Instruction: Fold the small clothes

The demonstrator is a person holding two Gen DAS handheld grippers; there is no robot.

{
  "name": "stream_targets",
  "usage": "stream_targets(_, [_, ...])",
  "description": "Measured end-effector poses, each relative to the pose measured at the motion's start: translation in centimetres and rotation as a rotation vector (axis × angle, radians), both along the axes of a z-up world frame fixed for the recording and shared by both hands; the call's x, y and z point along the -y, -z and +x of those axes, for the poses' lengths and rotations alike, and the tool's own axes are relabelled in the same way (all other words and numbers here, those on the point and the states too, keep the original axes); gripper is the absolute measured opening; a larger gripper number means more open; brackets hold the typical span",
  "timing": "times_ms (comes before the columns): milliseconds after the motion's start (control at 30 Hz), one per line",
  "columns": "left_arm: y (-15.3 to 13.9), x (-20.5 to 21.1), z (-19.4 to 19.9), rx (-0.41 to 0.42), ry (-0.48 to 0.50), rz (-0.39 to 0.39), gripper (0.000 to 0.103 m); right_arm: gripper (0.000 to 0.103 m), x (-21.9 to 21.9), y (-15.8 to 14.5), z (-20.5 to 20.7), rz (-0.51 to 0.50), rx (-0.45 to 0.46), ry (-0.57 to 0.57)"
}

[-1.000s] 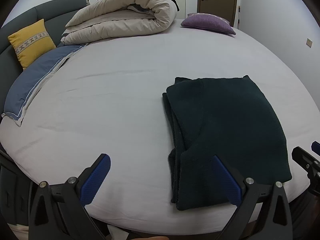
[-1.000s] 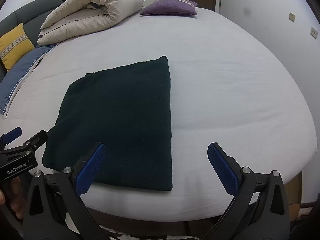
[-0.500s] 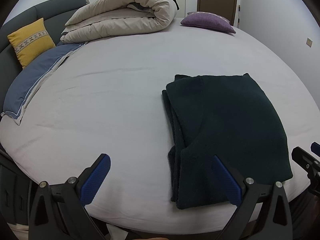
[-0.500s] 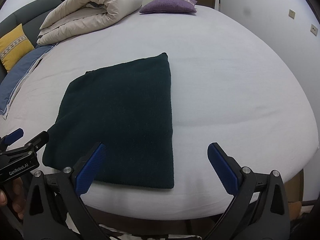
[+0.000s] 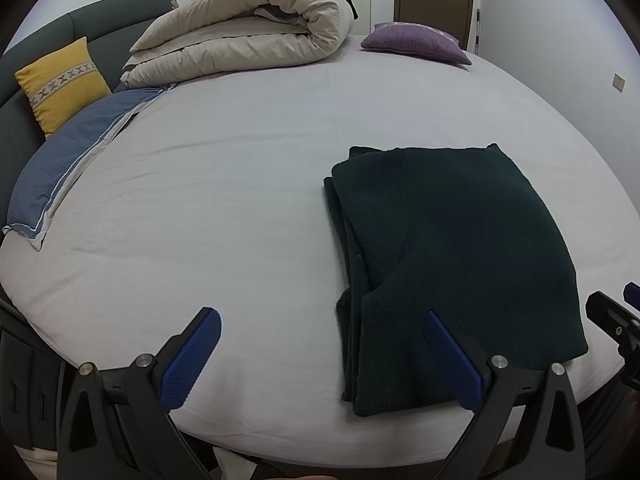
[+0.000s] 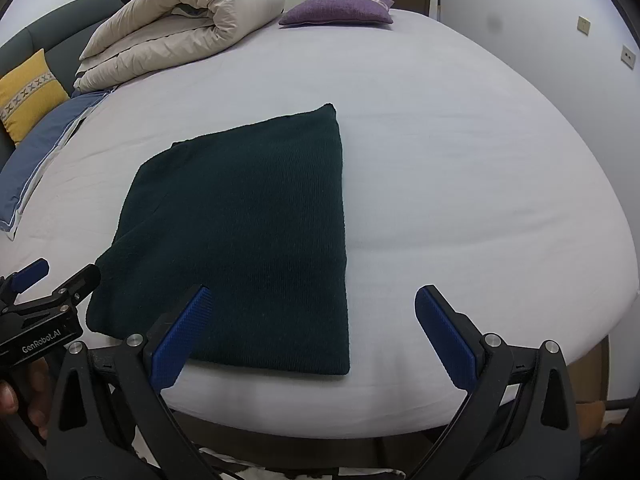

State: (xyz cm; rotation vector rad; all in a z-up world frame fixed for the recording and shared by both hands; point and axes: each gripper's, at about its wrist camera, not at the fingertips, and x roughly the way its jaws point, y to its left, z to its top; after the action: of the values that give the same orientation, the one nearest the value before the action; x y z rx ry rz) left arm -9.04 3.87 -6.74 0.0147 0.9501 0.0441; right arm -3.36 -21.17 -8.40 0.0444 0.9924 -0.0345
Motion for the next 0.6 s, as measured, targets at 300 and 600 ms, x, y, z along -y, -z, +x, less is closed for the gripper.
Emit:
stream_targets(300, [0.09,-0.02,-0.06,0.000,0.000,0.001,0.103,0.103,-0.04,0.03,-0.02,0.002,0.000,0.001])
stream_targets(600, [0.10,-0.05,-0.16,0.000,0.000,0.001,0.103,0.103,-0.10,0.04,-0.03,0.004,0.002,0.001])
